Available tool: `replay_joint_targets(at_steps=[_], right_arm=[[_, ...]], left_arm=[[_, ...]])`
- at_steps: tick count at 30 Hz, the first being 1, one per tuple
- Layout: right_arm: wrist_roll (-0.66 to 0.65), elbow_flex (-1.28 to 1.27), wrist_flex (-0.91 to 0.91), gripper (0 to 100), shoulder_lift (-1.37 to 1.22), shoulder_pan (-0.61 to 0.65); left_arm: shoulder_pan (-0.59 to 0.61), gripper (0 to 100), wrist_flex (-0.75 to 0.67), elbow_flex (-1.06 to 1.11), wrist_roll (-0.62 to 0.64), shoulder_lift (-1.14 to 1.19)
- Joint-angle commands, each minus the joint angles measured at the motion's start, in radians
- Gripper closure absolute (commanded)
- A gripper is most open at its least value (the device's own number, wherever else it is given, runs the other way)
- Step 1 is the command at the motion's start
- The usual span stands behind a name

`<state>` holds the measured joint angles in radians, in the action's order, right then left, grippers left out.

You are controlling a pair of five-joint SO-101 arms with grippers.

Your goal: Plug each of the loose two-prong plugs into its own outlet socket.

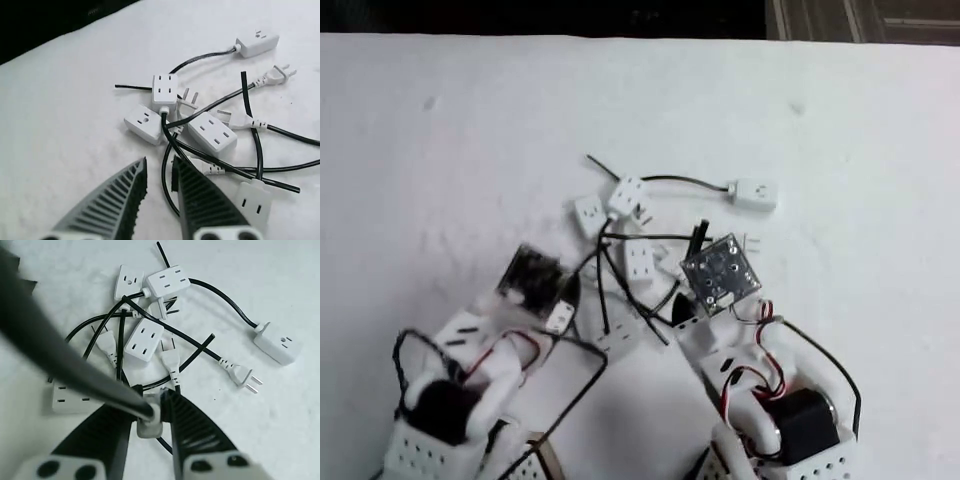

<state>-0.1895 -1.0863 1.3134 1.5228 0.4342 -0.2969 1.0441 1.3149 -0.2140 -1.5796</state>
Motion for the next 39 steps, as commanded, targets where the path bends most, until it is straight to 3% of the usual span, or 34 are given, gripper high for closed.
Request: replay_joint_targets(at_steps=[1, 7, 13, 24, 35, 39], right_arm=[[0.009, 0.006, 0.004, 98.1, -0.002, -0.008], [0.009, -0.006, 0.004, 98.1, -0.001, -0.010], [0.009, -0.011, 0.004, 98.1, 0.002, -0.012], [0.009, -0.011, 0.004, 98.1, 0.007, -0.007], [0.066, -0.006, -0.002, 98.1, -0.001, -0.004], [0.129, -0.009, -0.004, 98.1, -0.001, 0.094]], left_arm=[[-0.019, 89, -0.032, -0.203, 0.028, 0.344], [-0.021, 87, -0.149, -0.344, 0.071, 0.728], [-0.021, 73, -0.311, -0.356, 0.124, 1.024], [0.073, 76, -0.334, -0.562, 0.106, 1.438], [0.243, 82, 0.025, -0.908, 0.028, 1.484], [0.297, 82, 0.140, -0.980, 0.028, 1.386]])
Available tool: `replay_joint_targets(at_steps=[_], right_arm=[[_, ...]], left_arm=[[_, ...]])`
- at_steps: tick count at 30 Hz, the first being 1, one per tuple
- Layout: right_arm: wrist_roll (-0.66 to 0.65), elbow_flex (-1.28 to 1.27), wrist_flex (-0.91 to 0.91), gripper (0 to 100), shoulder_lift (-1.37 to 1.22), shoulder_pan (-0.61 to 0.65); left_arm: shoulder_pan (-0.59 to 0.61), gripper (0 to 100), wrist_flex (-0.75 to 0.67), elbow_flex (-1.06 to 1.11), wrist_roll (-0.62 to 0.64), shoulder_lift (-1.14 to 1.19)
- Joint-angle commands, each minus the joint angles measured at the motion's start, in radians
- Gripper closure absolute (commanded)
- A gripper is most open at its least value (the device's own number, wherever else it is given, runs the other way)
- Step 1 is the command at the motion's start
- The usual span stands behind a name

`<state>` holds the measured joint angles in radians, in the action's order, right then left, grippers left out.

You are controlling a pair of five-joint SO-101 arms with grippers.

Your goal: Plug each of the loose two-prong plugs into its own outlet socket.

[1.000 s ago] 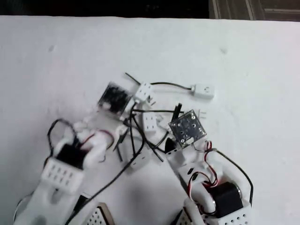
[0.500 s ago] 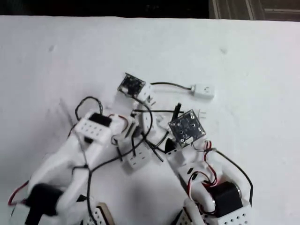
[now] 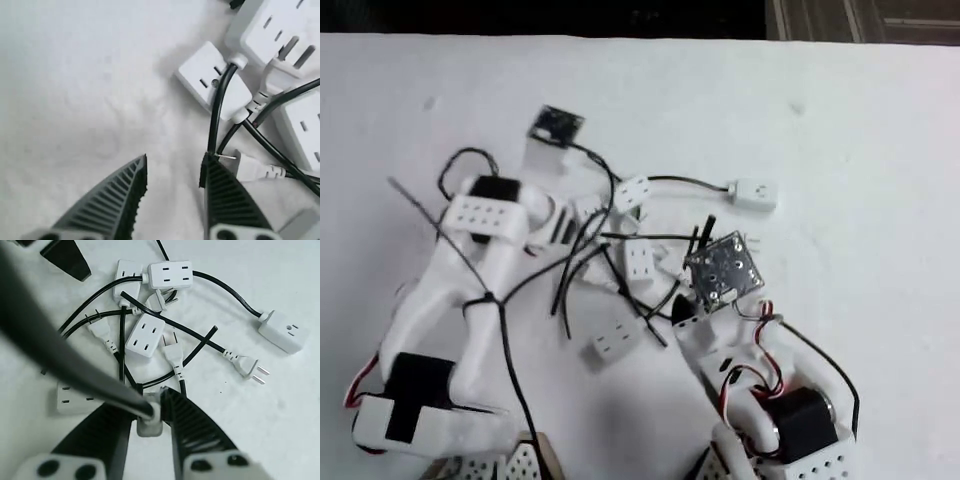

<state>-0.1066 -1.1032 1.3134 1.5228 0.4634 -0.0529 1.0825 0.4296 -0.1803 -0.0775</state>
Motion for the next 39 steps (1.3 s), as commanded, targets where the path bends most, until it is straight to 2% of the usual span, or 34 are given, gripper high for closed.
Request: replay_joint_targets(at_steps=[1, 5, 9, 18, 22, 29, 34, 39], right_arm=[[0.069, 0.008, -0.004, 98.1, -0.001, 0.105], [0.126, 0.006, -0.004, 98.1, -0.002, 0.239], [0.132, -0.023, -0.054, 98.1, -0.008, 0.286], [0.267, -0.124, -0.320, 98.1, -0.280, 0.415], [0.278, -0.129, -0.418, 98.1, -0.389, 0.421], [0.279, -0.141, -0.532, 98.1, -0.504, 0.421], [0.272, -0.219, -0.653, 98.1, -0.550, 0.421], [0.272, -0.253, -0.696, 98.1, -0.552, 0.418]], left_arm=[[0.070, 82, 0.120, -0.098, -0.006, -0.156], [0.154, 82, 0.187, -0.072, -0.002, -0.332], [0.271, 82, 0.204, 0.077, 0.000, -0.515], [0.453, 82, -0.041, 0.591, 0.002, -0.880], [0.467, 82, -0.075, 0.692, -0.005, -0.951], [0.466, 82, -0.078, 0.724, -0.005, -0.952], [0.466, 82, -0.106, 0.767, -0.005, -0.952], [0.466, 82, -0.117, 0.781, -0.005, -0.952]])
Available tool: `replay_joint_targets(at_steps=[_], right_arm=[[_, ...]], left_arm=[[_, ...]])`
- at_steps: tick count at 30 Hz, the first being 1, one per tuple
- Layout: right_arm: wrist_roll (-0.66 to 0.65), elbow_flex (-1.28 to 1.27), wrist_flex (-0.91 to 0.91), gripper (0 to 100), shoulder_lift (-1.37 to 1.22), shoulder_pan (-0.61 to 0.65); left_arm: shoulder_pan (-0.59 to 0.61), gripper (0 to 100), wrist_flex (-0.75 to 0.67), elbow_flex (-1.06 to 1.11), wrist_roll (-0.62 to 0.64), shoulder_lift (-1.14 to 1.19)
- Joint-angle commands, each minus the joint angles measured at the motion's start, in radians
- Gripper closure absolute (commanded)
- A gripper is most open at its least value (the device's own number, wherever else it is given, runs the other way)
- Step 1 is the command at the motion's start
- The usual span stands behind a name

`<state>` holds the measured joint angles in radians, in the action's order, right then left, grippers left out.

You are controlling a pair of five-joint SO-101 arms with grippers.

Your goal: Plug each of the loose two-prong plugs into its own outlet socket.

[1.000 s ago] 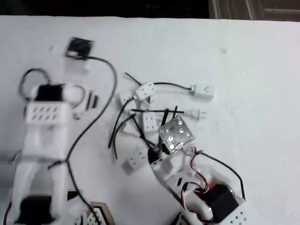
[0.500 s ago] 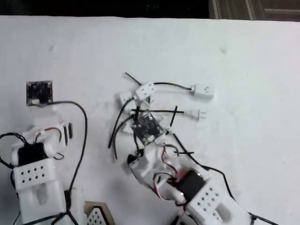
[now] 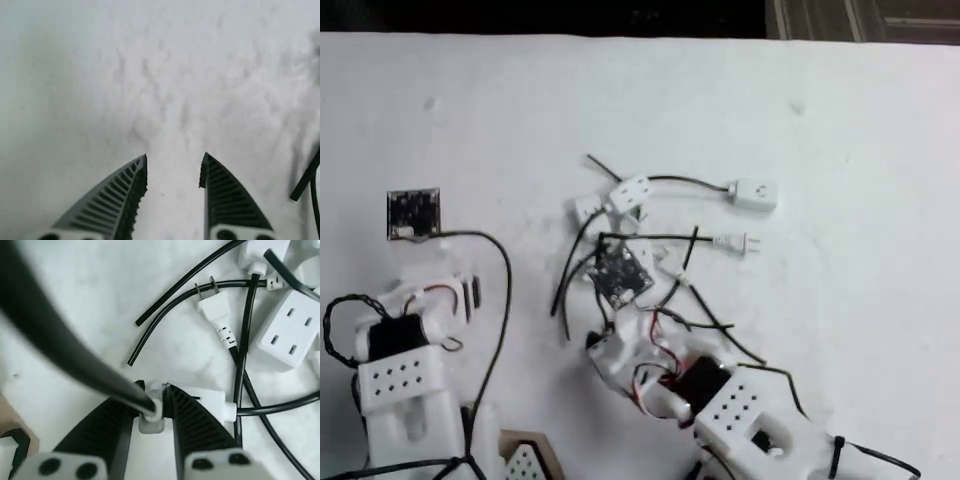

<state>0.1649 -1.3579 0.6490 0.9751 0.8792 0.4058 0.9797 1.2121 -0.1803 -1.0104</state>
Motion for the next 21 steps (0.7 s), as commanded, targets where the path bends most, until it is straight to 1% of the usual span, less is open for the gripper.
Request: replay_joint_targets(at_steps=[1, 7, 10, 14, 21], right_arm=[[0.000, 0.000, -0.038, 98.1, -0.004, -0.001], [0.000, -0.002, -0.076, 98.1, -0.012, -0.002], [-0.005, -0.012, -0.077, 98.1, -0.012, -0.025], [-0.052, -0.044, -0.081, 98.1, -0.010, -0.056], [-0.051, -0.055, -0.081, 98.1, -0.012, -0.051]], left_arm=[[0.007, 82, -0.014, -0.002, -0.005, -0.019], [0.007, 82, -0.009, 0.000, -0.006, -0.019], [0.007, 82, -0.009, 0.000, -0.006, -0.019], [0.007, 82, -0.009, 0.000, -0.006, -0.019], [0.007, 82, -0.009, 0.000, -0.006, -0.019]])
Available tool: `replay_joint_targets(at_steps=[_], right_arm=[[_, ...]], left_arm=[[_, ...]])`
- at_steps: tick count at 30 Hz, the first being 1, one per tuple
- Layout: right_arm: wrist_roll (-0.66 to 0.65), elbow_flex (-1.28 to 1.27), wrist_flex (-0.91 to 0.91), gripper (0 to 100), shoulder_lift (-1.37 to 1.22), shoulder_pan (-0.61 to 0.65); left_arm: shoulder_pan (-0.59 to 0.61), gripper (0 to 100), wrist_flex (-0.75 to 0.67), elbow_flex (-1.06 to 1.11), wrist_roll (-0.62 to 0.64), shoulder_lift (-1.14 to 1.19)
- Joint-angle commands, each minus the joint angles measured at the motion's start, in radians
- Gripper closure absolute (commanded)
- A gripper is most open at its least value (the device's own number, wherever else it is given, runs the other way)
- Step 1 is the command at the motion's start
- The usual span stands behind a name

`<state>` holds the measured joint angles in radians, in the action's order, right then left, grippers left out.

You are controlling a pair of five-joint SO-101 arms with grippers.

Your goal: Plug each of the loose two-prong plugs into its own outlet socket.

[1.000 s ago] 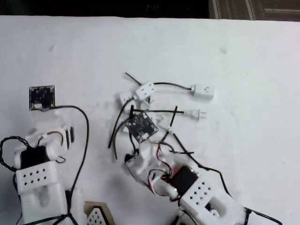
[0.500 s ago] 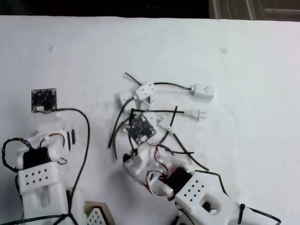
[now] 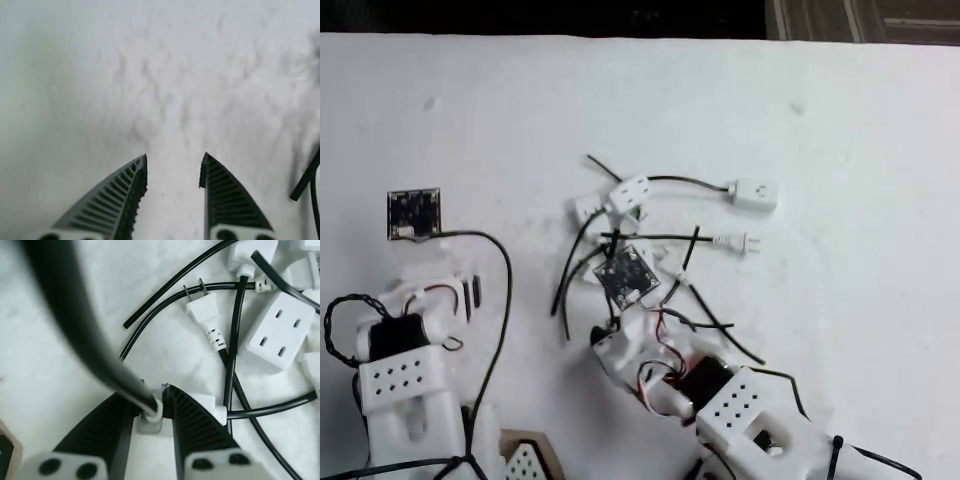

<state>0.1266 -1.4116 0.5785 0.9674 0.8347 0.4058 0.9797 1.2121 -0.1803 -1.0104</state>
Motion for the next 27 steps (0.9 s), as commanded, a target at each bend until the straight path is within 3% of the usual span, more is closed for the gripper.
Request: replay_joint_targets(at_steps=[1, 7, 27], right_arm=[[-0.012, -0.002, -0.010, 98.1, -0.004, -0.005], [-0.020, -0.009, -0.004, 98.1, -0.005, -0.005], [-0.321, -0.054, 0.027, 98.1, -0.005, 0.048]], left_arm=[[0.007, 82, -0.009, 0.000, -0.006, -0.019], [0.007, 82, -0.009, 0.000, -0.006, -0.019], [0.007, 82, -0.009, 0.000, -0.006, -0.019]])
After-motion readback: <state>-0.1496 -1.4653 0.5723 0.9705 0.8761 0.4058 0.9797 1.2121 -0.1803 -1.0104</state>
